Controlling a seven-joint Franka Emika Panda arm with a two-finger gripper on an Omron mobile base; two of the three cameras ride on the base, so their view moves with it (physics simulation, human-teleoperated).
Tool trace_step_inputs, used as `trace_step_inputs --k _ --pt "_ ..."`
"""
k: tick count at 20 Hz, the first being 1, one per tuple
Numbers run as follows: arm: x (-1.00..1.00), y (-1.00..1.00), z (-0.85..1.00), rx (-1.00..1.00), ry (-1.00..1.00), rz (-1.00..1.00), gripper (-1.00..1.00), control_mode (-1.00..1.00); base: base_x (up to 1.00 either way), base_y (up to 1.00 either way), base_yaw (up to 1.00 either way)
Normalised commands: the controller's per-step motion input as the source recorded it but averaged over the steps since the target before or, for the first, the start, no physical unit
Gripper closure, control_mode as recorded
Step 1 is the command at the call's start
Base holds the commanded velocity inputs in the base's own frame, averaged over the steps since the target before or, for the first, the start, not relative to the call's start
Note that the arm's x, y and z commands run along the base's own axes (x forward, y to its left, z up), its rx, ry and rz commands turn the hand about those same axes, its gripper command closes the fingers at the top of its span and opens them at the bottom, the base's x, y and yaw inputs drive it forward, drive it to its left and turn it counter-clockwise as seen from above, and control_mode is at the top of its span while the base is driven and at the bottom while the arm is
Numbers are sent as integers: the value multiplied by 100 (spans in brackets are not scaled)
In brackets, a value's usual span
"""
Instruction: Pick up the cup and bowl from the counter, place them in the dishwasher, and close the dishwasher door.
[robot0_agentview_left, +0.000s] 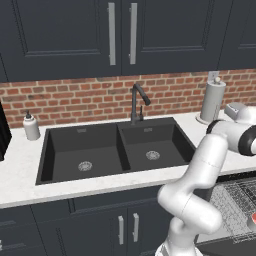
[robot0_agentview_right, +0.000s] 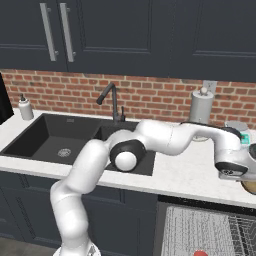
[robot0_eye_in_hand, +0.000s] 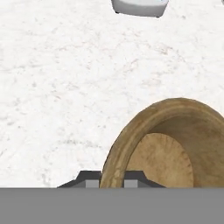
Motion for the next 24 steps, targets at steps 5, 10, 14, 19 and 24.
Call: trace_step_inputs --k 5,10,14,19,24 --pt "-100 2 -4 3 0 -5 100 -100 0 0 0" --pt "-100 0 -3 6 0 0 100 -100 0 0 0" --pt "-100 0 -6 8 0 0 100 -100 0 0 0" --pt "-100 -2 -38 7 -2 0 100 -100 0 0 0" --pt "-80 -2 -49 7 -7 4 100 -100 0 0 0"
